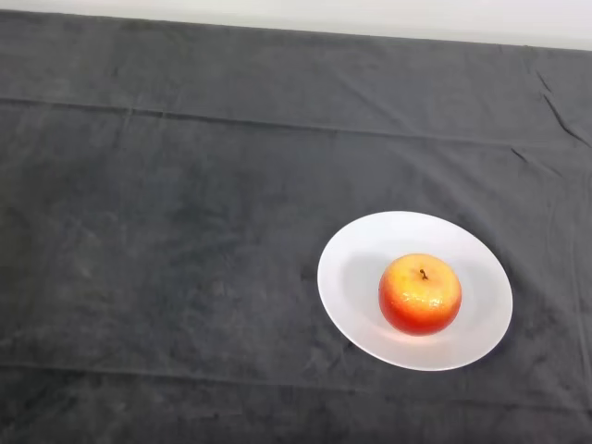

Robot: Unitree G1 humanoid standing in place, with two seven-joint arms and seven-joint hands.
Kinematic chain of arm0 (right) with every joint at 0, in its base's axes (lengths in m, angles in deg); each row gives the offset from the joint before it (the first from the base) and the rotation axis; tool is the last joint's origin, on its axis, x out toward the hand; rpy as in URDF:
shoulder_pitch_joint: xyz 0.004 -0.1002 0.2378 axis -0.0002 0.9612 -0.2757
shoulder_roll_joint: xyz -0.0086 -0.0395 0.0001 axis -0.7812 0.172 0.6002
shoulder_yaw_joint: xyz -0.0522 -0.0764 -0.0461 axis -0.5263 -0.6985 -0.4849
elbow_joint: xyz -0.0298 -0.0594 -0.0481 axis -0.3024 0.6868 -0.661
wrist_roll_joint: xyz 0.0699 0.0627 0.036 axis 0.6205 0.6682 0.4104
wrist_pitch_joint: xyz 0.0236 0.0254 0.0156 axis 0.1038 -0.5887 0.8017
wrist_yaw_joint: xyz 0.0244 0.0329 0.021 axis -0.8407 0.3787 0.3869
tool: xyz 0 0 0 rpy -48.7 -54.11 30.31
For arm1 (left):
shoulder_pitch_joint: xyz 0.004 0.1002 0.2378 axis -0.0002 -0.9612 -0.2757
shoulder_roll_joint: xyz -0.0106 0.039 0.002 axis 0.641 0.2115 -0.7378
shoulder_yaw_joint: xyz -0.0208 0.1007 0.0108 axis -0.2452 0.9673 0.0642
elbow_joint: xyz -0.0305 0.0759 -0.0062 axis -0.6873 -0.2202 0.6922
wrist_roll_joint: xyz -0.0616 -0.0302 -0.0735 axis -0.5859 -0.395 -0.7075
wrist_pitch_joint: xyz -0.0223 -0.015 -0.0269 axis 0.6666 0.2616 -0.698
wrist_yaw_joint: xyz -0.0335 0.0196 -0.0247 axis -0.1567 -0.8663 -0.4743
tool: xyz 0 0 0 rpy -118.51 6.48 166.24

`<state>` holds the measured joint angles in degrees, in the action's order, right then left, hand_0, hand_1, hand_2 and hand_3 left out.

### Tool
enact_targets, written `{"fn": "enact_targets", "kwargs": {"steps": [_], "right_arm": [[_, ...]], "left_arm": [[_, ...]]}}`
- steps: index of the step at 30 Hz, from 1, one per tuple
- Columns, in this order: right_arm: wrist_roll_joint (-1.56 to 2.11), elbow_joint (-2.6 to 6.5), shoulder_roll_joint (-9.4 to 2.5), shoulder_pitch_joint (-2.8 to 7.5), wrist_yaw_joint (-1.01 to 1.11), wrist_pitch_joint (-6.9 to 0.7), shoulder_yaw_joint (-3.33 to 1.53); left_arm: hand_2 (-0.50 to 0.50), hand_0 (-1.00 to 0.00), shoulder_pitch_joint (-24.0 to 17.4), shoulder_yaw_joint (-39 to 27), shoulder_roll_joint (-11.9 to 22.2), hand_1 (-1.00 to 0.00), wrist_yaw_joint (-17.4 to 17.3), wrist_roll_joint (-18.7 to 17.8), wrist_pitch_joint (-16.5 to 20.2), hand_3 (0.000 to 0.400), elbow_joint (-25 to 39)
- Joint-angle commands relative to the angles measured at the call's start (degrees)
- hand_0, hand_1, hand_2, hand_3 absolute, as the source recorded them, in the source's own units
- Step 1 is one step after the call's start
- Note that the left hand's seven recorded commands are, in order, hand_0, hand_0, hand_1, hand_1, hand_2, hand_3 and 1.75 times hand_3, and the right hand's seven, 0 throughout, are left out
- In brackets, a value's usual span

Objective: Move the apple to the plate

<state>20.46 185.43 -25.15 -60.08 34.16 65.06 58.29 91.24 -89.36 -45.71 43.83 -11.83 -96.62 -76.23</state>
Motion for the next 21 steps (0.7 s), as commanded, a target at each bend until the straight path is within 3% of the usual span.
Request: {"fn": "enact_targets", "kwargs": {"steps": [1, 21], "right_arm": [[0.93, 5.77, -9.18, 7.67, 0.13, -2.16, 1.70], [1.12, 5.77, -9.19, 7.65, 0.19, -2.17, 1.56]], "left_arm": [[0.00, 0.00, -0.8, -1.5, -0.5, 0.00, -0.7, 0.8, 0.8, 0.000, -3.2], [0.00, 0.00, -1.0, -4.1, -1.2, 0.00, -2.3, 2.2, 1.4, 0.000, -2.2]]}}
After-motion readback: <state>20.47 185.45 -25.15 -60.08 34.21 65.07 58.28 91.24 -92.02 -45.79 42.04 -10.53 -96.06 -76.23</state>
